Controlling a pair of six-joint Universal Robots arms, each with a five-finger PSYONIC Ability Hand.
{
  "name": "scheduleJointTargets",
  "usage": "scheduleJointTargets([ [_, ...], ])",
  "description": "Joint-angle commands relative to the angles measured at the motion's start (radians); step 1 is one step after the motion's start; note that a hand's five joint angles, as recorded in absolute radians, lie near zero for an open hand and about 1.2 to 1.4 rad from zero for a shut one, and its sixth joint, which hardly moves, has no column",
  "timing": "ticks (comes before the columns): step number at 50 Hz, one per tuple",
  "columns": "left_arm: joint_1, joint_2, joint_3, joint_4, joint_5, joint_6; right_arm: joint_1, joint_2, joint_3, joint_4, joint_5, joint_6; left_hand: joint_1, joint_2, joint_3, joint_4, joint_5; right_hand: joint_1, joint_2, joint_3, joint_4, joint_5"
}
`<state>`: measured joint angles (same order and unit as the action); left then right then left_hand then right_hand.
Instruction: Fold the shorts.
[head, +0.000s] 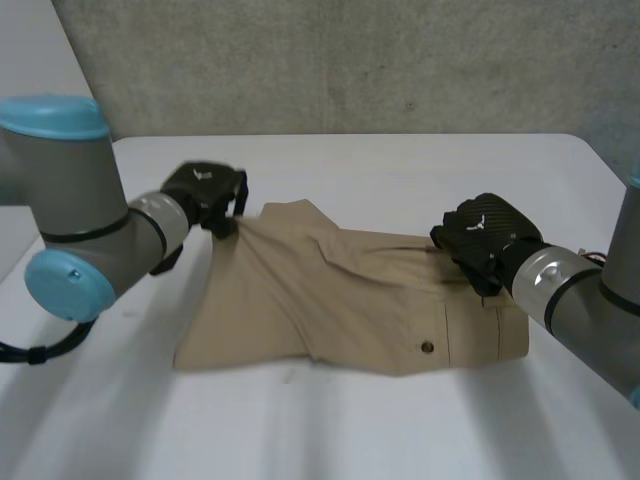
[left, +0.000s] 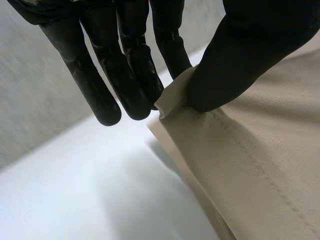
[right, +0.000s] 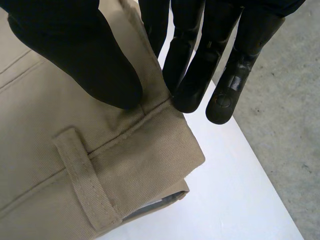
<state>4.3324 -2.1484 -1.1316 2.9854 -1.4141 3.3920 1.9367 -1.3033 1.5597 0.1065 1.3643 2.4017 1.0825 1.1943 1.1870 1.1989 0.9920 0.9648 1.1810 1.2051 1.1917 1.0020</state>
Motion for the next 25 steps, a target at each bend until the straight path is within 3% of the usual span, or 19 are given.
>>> scheduleJointTargets([
  [1,0.000,0.013,0.029,0.191,-0.023,0.001,-0.027,0.150,-0.151,-0.025,-0.004,0.082,0.314,0.202,0.209,0.197,0.230,0.431,0.215,0.191,0.205,0.220],
  [7,-0.020,-0.161,0.157,0.331,-0.085,0.015,-0.028,0.309,-0.302,-0.099,0.013,0.109,0.314,0.202,0.209,0.197,0.230,0.431,0.215,0.191,0.205,0.220],
  [16,-0.026,-0.398,0.346,0.392,-0.077,0.090,-0.027,0.466,-0.383,-0.352,0.035,0.102,0.314,0.202,0.209,0.197,0.230,0.431,0.215,0.191,0.205,0.220],
  [19,-0.026,-0.455,0.377,0.449,-0.045,0.105,-0.019,0.538,-0.415,-0.436,0.038,0.086,0.314,0.202,0.209,0.197,0.230,0.431,0.215,0.191,0.205,0.220],
  [25,-0.026,-0.537,0.418,0.566,0.021,0.118,-0.016,0.656,-0.496,-0.444,0.050,0.002,0.314,0.202,0.209,0.197,0.230,0.431,0.215,0.191,0.205,0.220],
])
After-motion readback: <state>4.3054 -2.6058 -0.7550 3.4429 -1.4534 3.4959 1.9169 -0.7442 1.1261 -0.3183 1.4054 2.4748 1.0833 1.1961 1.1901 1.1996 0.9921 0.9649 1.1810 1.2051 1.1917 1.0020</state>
